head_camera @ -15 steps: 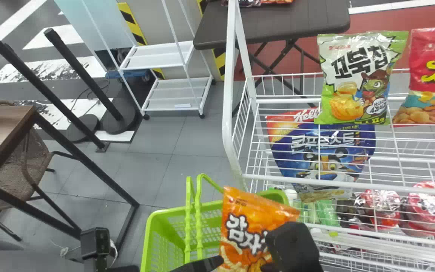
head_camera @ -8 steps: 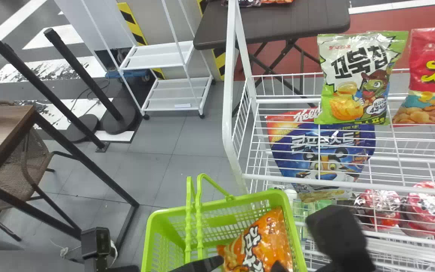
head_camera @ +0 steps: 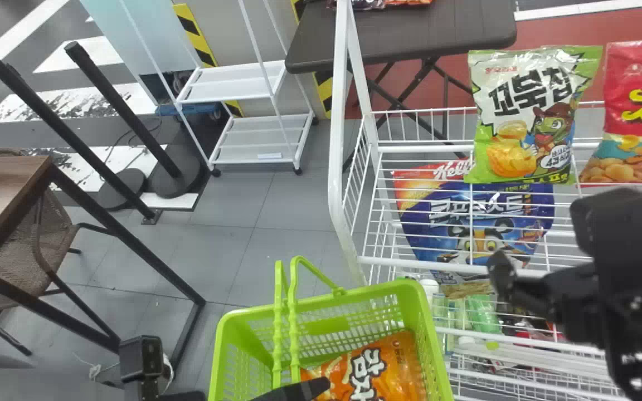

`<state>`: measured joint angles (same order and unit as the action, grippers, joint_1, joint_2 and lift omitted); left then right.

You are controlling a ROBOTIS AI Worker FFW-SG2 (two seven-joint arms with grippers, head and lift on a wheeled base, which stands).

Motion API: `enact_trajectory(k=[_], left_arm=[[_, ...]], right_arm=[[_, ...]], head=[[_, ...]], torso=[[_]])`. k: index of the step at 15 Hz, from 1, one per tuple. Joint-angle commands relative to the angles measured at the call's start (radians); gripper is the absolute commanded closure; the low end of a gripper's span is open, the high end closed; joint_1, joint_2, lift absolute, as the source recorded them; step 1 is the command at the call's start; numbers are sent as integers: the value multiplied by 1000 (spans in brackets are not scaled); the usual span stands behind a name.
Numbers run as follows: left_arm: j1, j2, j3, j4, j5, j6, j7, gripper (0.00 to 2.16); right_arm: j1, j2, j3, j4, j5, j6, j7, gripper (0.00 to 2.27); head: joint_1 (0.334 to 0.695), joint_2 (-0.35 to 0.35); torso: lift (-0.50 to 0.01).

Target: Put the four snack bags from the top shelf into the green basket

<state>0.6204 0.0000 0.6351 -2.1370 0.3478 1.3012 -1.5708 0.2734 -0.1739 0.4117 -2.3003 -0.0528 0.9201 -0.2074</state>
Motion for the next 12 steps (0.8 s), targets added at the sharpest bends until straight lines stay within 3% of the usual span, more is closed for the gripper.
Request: enact_trajectory(k=[1,3,7,10,12], left_arm=[[2,-3,0,-1,0,2,-3,2148],[4,-3,0,-1,2,2,-3,2148],[7,-3,-2,-3,3,2,-3,2148],[9,-3,-15,-1,2,5,-3,2148],[9,-3,-22,-1,3,5,-5,2148]], right_arm=[[-66,7,-34,93,-4,-86,-6,63],[-122,34,-59,167,5,-108,-24,66],[-249,42,-70,367,-6,-230,-50,83],[-329,86,-73,538,-10,-347,-53,100],[-369,88,-71,621,-58,-405,-52,238]], head=[[695,288],[695,227],[695,163],[695,148],[695,148]], torso=[[-1],[-1],[-1],[-1],[-1]])
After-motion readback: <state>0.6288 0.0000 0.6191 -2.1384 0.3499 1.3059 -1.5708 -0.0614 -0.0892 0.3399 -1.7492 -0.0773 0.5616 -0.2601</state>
